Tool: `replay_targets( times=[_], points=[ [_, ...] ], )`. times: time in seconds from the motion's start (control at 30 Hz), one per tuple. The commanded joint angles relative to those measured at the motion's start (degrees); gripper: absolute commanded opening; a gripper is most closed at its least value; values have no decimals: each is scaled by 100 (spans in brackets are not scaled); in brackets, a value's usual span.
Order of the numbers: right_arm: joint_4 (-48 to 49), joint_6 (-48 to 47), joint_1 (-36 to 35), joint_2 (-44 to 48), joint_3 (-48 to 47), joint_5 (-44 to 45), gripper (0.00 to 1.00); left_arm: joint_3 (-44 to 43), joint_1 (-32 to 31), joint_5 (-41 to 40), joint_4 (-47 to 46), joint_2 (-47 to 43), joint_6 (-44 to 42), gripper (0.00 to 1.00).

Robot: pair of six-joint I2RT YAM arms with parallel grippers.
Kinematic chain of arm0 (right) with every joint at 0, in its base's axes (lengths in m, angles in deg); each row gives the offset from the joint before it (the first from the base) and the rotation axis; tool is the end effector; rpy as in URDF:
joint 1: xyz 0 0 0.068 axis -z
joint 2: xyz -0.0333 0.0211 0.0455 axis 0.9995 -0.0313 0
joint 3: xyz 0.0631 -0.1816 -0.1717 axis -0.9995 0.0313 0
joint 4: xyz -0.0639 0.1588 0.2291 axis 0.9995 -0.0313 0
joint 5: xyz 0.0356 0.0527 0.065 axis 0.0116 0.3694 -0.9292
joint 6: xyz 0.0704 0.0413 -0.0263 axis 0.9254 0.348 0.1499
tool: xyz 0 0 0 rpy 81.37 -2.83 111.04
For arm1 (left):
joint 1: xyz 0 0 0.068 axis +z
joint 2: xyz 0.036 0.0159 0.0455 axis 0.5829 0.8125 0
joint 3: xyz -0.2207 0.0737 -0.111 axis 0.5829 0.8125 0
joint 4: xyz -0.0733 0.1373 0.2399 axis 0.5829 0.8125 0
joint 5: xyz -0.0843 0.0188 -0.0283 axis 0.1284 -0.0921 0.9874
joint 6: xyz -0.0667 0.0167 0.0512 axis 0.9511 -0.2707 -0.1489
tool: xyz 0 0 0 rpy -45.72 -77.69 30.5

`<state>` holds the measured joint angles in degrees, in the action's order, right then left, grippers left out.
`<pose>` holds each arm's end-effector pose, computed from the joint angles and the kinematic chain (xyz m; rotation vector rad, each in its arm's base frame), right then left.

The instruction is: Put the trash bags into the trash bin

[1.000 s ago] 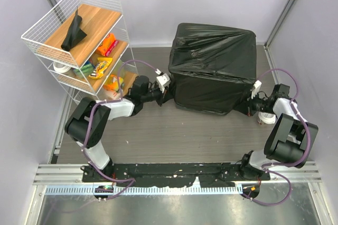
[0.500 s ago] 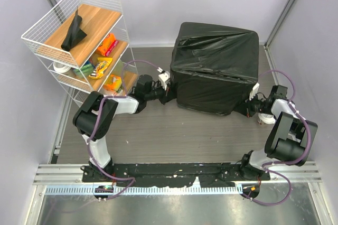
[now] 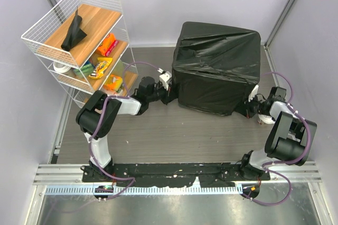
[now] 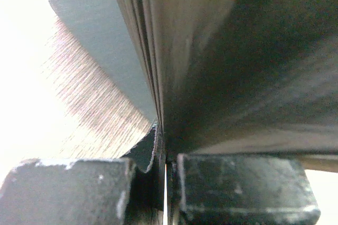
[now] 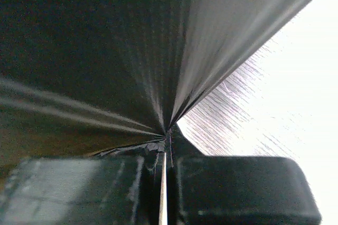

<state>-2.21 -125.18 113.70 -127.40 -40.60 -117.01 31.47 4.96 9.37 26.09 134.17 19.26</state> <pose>0.2754 -0.0662 0.1045 -0.7261 2.1260 0.5473 0.3434 -0.2463 0.1027 0.7415 1.8568 -0.9219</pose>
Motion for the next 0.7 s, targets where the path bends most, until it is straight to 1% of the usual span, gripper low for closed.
replay_targets(
  times=[0.0,0.07,0.2,0.4,0.67],
  points=[
    [335,34,105,-219,230,1560,1,225,73,-966,1338,592,-19,0],
    [423,79,105,-228,239,1639,1,330,64,-992,1206,566,-19,0],
    [642,236,105,-219,301,1780,2,331,46,-1027,1223,557,-72,0],
    [977,422,105,-79,468,2026,1,348,-191,-1905,1223,522,-300,0],
    [898,466,105,229,494,2123,1,401,-252,-2213,1258,469,-344,0]
  ],
)
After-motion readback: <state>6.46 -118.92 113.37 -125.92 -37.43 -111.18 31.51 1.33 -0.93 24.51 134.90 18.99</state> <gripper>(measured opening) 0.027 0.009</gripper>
